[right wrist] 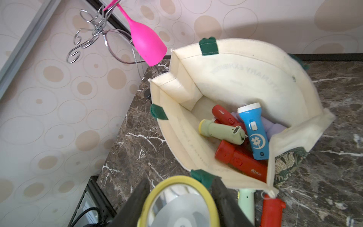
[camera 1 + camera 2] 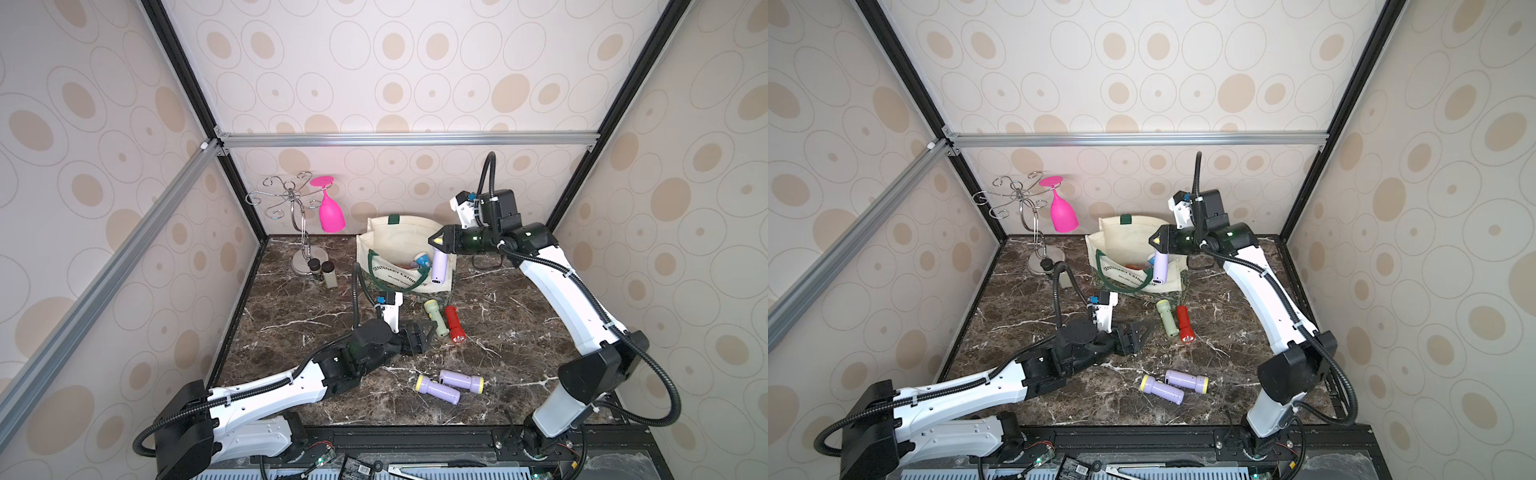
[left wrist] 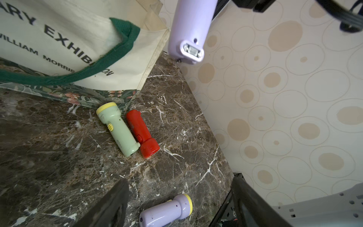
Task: Put the flashlights into the tote bags
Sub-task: Place the flashlight in the canvas bag.
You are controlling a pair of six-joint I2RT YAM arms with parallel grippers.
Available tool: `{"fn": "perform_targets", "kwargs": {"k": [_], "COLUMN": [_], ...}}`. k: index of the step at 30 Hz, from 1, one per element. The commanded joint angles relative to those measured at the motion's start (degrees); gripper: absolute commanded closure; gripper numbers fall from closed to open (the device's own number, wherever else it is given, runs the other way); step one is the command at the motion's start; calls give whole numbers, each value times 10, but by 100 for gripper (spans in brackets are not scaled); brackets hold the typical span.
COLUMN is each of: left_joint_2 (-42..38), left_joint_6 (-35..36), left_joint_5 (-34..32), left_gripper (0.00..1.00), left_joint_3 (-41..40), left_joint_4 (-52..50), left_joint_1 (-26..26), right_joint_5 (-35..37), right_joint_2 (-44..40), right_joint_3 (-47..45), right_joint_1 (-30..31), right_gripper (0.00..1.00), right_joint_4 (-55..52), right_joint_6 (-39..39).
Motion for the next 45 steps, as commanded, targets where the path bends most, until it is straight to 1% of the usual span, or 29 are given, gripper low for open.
{"fn": "perform_targets", "kwargs": {"k": [1,6,10,18,24,32,38,41,44,45], "left_joint_2": [4,23,35,50,65,99,111,115,119,119], "left_joint_6": [-23,-35,-41,-34,-24,15,27,20,8,3], "left_joint_5": [-7,-8,-5,3,12,19,15,5,-14,-21], "left_gripper": [23,24,24,26,27,27,27,27,26,24], "left_joint_3": [-14,-18,-23,-26,-26,14,32,36,40,41], "left_joint_4": [-10,-10,-17,-28,-33,-73,-88,-91,-98,-101], "left_joint_1": [-5,-19,-26,-32,-32,-37,-40,-42,-42,-42], "right_joint_5": [31,36,43,30,20,69,89,101,103,101], "right_joint_2": [35,88,124,158,152,196,223,231,237,238], "right_joint_3": [48,101,139,170,158,159,165,162,158,158], "right_joint_1": [-1,-1,-1,-2,0,0,6,12,12,12], "right_gripper": [100,100,100,100,100,100,100,96,88,83], "right_joint_4": [4,23,14,29,69,38,2,-11,-15,-16], "right_joint_6": [-1,16,20,46,65,29,-24,-43,-49,-49]}}
